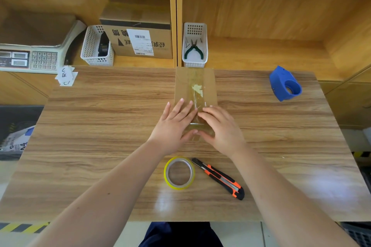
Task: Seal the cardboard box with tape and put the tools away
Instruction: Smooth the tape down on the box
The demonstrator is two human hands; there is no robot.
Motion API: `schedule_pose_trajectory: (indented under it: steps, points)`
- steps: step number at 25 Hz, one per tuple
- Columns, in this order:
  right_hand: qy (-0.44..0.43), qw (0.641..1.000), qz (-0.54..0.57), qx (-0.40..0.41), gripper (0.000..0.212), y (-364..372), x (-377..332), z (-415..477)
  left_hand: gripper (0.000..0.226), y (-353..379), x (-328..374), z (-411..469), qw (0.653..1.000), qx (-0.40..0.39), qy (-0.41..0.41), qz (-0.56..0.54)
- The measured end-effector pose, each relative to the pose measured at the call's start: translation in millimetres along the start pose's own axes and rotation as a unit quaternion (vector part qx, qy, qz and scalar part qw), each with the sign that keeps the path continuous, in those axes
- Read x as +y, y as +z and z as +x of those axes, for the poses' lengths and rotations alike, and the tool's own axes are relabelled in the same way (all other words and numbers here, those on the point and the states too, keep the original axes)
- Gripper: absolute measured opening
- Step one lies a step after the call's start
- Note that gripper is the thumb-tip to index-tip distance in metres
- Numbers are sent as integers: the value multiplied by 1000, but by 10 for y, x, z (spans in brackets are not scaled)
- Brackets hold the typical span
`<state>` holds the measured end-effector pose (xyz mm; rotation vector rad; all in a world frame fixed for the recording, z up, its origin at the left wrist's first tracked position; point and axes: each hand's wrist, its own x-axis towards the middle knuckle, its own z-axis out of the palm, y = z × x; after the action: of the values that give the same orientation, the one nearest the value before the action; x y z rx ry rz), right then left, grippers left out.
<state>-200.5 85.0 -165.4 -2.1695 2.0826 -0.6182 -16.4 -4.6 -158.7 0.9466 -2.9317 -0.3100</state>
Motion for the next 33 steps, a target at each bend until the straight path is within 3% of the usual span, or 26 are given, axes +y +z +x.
schedule_pose_trajectory:
  steps: [7,15,26,33]
  points:
    - [-34,997,-26,62,40,30,7,35,75,64,-14,50,997,72,8,5]
    - [-26,995,-14,93,34,164,23,11,53,196,-56,78,991,130,18,28]
    - [-19,987,-48,153,39,403,18,-31,71,285,39,76,991,126,-46,-18]
    - [-13,989,-76,126,49,414,20,-16,72,299,52,84,990,128,-49,31]
